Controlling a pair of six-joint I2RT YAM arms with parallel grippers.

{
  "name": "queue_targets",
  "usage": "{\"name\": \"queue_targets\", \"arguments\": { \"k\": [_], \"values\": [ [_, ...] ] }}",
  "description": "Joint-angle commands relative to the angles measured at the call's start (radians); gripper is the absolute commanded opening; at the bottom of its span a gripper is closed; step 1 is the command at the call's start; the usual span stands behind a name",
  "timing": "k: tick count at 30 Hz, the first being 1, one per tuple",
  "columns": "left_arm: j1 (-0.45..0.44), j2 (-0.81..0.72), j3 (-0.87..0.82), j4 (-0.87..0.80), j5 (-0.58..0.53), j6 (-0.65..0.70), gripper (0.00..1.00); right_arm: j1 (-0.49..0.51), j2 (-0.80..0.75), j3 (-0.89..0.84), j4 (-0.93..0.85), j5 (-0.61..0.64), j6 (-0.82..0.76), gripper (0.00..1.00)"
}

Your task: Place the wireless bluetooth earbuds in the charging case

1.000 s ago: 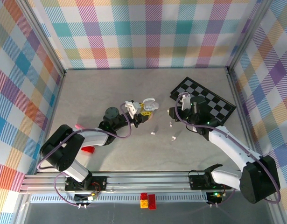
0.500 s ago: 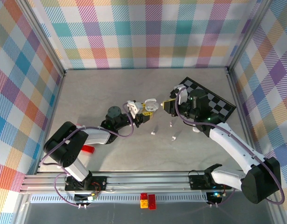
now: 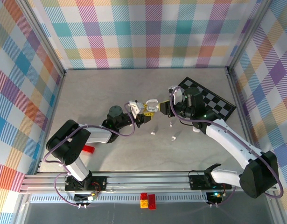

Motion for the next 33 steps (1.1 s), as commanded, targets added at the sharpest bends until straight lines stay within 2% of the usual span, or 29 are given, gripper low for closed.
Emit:
{"name": "queue_targets", "arguments": {
  "k": [1,33],
  "values": [
    [-0.005,-0.001,0.021,0.065,0.041,0.016,0.34,0.006,0.016,0.037,-0.038,-0.020,-0.035,0.24],
    [-0.014,-0.004,0.014,0.065,0.041,0.103,0.35,0.017,0.123,0.151,-0.233,0.007,-0.085,0.24]
  ]
}}
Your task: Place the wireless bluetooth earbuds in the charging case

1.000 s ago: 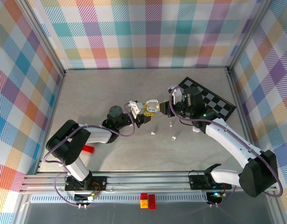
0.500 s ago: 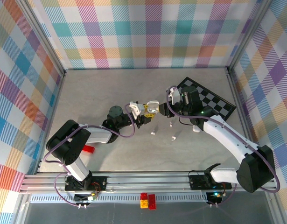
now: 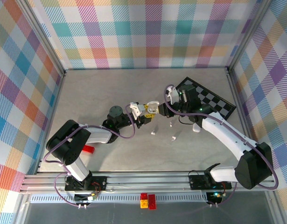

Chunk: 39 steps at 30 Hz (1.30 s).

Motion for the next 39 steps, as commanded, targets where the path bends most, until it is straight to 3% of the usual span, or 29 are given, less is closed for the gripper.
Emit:
{"name": "queue_targets", "arguments": {
  "k": [1,14,20,32,39],
  "values": [
    [-0.008,-0.004,0.013,0.066,0.014,0.024,0.35,0.011,0.022,0.047,-0.051,0.007,-0.028,0.24],
    [-0.011,-0.001,0.018,0.062,0.029,0.028,0.35,0.027,0.069,0.100,-0.080,0.018,-0.035,0.29],
    [-0.013,0.009,0.020,0.076,0.025,0.014,0.35,0.032,0.054,0.101,-0.074,0.028,-0.027,0.38],
    [-0.011,-0.004,0.008,0.084,0.024,0.001,0.35,0.029,-0.104,0.016,0.039,0.028,0.007,0.71],
    [-0.011,-0.011,0.006,0.077,0.026,0.009,0.34,0.027,0.006,0.182,-0.041,0.078,0.107,0.71]
  ]
}}
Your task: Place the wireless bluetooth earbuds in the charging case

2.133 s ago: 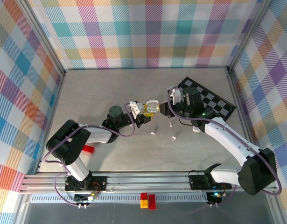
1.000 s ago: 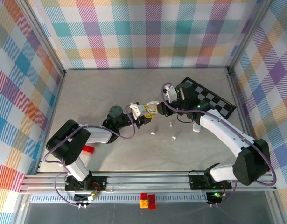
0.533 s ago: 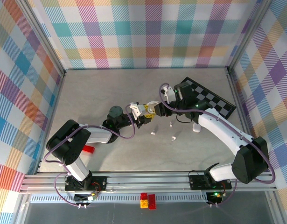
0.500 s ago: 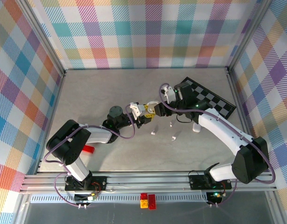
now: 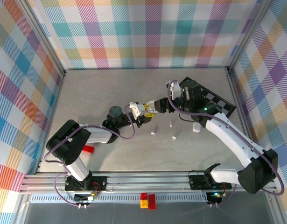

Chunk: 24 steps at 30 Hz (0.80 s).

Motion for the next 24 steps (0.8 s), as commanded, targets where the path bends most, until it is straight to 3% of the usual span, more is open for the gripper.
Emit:
{"name": "queue_targets", "arguments": {
  "k": [1,11,24],
  "values": [
    [-0.010,-0.013,0.006,0.038,0.019,0.004,0.35,0.002,0.062,0.090,-0.025,0.020,0.053,0.71],
    [-0.009,-0.034,0.044,-0.014,0.009,-0.001,0.34,0.002,0.202,0.205,-0.160,0.080,0.054,0.73],
    [-0.010,-0.047,0.040,0.025,-0.016,-0.039,0.34,-0.034,0.061,0.067,-0.098,-0.021,0.156,0.74]
  ]
}}
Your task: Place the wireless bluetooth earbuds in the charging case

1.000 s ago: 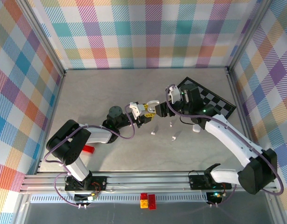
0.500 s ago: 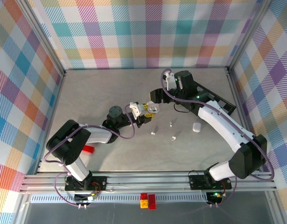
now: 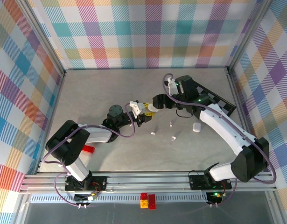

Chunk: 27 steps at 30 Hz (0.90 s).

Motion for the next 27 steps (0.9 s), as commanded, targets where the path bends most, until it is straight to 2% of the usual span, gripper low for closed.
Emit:
{"name": "queue_targets", "arguments": {
  "k": [1,5,9,13,16,19,21,27],
  "values": [
    [-0.010,-0.036,0.021,0.067,-0.005,-0.020,0.34,-0.029,-0.051,-0.031,0.050,-0.088,0.085,0.75],
    [-0.010,-0.046,0.027,0.071,-0.027,-0.045,0.33,-0.089,-0.075,-0.122,0.196,-0.312,0.233,0.83],
    [-0.010,-0.057,0.034,0.073,-0.026,-0.056,0.33,-0.137,-0.079,-0.218,0.359,-0.481,0.382,0.84],
    [-0.016,-0.057,0.047,0.084,-0.010,-0.077,0.33,-0.142,-0.054,-0.281,0.515,-0.584,0.502,0.83],
    [-0.025,-0.060,0.060,0.073,-0.002,-0.074,0.33,-0.142,-0.020,-0.326,0.706,-0.674,0.635,0.80],
    [-0.028,-0.064,0.062,0.075,-0.001,-0.077,0.33,-0.142,0.002,-0.338,0.766,-0.689,0.690,0.77],
    [-0.028,-0.064,0.062,0.075,-0.002,-0.081,0.33,-0.145,0.007,-0.338,0.770,-0.688,0.703,0.72],
    [-0.030,-0.067,0.056,0.089,0.001,-0.094,0.33,-0.157,0.012,-0.352,0.802,-0.697,0.740,0.47]
  ]
}}
